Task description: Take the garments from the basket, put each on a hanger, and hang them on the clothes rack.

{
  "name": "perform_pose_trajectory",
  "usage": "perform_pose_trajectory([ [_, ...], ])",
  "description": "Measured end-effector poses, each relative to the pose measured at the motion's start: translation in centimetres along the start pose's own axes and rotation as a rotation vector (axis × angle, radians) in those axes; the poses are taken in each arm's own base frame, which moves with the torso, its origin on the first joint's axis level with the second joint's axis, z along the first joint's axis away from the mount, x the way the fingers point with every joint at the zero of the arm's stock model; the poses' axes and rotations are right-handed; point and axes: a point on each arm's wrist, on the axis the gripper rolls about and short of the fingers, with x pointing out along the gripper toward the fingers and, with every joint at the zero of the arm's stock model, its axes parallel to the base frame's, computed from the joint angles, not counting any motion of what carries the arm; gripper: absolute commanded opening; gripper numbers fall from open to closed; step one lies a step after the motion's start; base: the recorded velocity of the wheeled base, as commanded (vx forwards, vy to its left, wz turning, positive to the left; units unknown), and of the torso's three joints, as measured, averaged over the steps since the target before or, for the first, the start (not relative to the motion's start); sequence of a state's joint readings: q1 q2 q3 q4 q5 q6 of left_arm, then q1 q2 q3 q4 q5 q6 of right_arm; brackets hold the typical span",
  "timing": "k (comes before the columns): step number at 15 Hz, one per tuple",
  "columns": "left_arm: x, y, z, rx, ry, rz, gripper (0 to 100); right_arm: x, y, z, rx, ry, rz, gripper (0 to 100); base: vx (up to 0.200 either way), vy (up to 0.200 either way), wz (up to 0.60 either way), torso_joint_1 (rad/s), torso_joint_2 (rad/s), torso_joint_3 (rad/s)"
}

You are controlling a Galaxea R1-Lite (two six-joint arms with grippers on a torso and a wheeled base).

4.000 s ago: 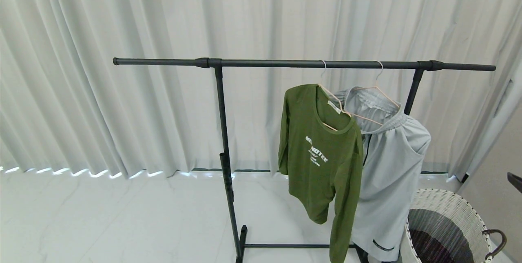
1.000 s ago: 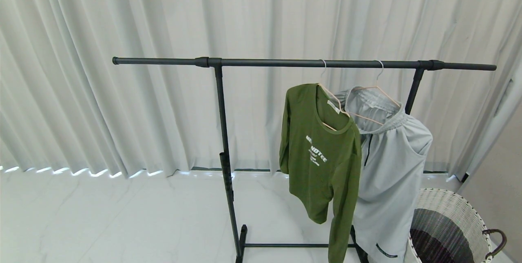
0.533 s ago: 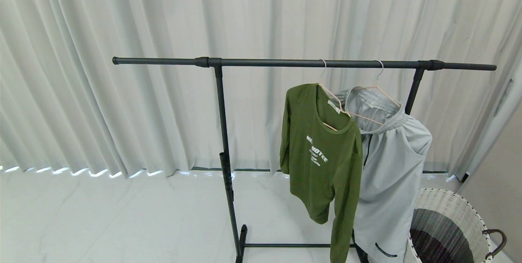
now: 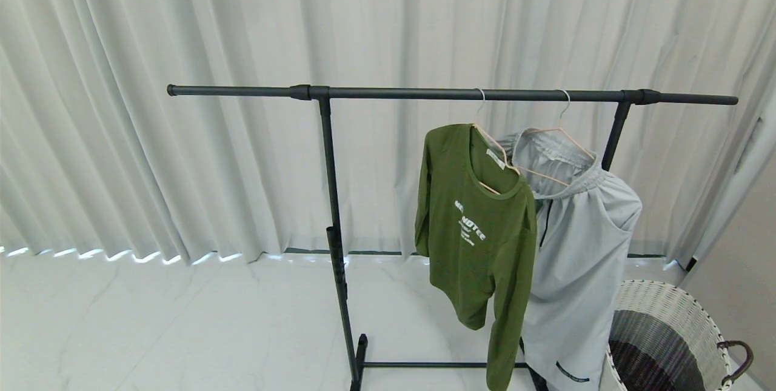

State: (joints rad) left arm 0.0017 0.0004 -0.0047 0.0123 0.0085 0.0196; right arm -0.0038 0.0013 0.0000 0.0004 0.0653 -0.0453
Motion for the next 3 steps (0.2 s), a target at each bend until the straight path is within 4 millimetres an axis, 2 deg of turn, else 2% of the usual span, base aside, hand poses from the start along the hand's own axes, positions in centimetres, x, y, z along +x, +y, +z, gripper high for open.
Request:
perform_pose_trajectory([
  [3, 0.00, 0.00, -0.01, 0.000, 0.000, -0.001, 100, 0.00, 0.00, 0.00, 0.005, 0.000, 0.000, 100, 0.000, 0.000, 0.00, 0.000, 0.00, 0.000],
])
